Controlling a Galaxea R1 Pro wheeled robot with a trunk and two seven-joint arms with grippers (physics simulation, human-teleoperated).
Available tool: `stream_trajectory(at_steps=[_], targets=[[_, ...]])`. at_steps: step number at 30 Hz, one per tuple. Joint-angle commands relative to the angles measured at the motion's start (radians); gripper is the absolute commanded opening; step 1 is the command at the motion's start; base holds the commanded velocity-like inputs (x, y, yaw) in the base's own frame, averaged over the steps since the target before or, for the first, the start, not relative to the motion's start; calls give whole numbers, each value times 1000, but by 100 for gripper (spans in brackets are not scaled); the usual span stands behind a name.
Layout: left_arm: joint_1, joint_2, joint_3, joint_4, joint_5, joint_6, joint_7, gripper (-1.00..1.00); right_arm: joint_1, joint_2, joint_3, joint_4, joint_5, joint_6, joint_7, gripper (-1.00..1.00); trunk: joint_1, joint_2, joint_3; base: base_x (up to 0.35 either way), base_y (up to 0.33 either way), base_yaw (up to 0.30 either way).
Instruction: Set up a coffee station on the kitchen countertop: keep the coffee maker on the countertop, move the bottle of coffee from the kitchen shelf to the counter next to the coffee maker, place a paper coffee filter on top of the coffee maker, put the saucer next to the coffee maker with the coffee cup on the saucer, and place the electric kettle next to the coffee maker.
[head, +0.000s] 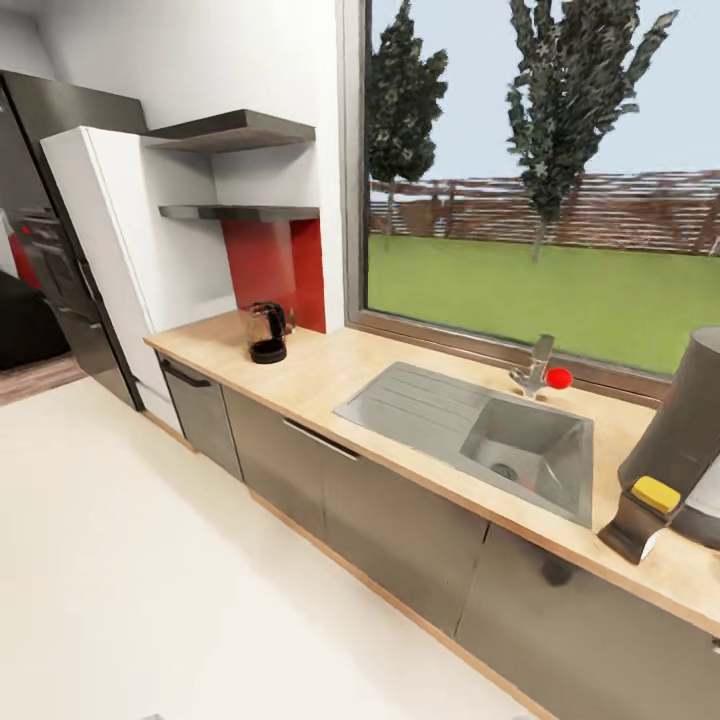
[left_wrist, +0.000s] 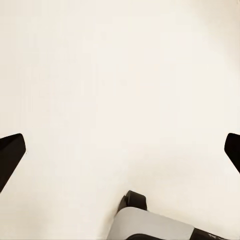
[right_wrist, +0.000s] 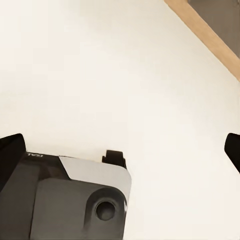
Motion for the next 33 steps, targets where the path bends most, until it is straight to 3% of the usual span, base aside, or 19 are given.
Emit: stream_trajectory(at_steps=[1,20,33], targets=[[-1,0,9,1,-9,-4,-4,100,-1,0,9,0,-9,1,-3,100,1,-2,-1,294,209,166],[-1,0,9,-1,-9,-4,-4,100,-1,0,8,0,-9,1,-3,100,1,-2,25,269,242,129],[-1,0,9,0,-8,-4,-4,100,15,-1,9,0,-2,1,-1,100,1,-2,27,232,278,12]])
